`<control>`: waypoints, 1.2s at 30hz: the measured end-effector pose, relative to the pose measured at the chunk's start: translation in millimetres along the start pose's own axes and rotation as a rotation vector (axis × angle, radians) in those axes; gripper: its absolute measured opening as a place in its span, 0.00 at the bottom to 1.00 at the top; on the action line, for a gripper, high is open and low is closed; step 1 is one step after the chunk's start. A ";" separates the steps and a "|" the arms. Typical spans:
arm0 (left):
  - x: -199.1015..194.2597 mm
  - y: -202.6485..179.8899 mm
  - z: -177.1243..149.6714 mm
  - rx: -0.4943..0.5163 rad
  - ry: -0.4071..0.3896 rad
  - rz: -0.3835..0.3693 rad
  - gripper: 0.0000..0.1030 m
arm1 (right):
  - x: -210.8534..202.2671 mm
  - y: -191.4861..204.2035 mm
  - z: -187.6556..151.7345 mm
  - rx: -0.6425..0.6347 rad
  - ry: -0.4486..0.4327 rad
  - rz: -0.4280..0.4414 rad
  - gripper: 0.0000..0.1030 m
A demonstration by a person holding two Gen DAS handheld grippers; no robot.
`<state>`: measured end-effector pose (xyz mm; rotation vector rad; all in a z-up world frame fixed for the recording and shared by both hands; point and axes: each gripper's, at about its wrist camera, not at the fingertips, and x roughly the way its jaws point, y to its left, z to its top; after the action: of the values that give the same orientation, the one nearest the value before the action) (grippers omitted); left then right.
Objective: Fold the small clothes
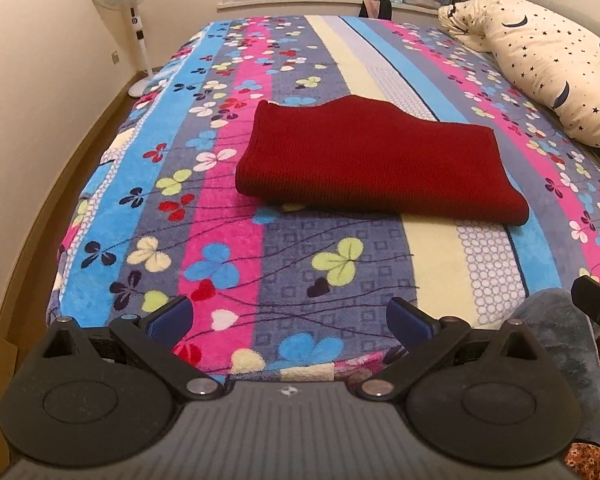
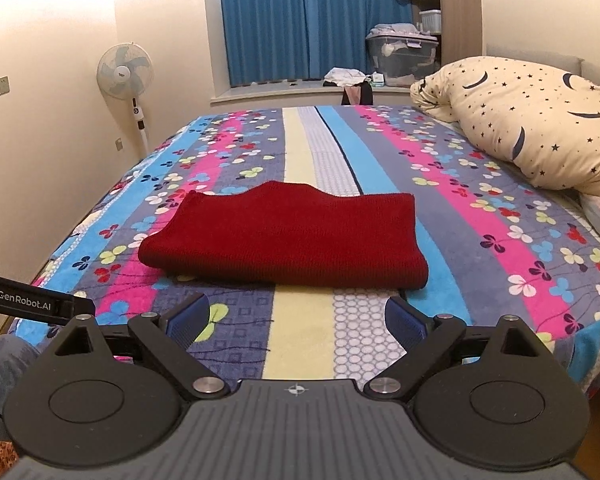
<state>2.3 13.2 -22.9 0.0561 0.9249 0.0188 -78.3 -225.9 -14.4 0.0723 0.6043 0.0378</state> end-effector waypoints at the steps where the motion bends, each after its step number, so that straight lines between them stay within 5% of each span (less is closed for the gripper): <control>1: 1.8 0.2 0.4 -0.001 0.006 0.000 1.00 | 1.2 0.0 0.4 -0.001 0.002 0.001 0.92; 21: 36.6 10.8 11.8 -0.025 0.082 0.018 1.00 | 37.6 -4.9 2.9 0.040 0.060 0.005 0.92; 28: 56.5 24.8 22.7 -0.064 0.119 0.042 1.00 | 81.3 -57.5 14.9 0.348 0.062 0.015 0.92; 36: 86.4 41.8 49.5 -0.112 0.154 0.082 1.00 | 182.5 -141.8 3.9 0.820 0.122 0.045 0.92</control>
<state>94.2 56.4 -59.7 -0.0117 1.0739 0.1523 76.0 -357.1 -125.8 0.8829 0.7093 -0.1663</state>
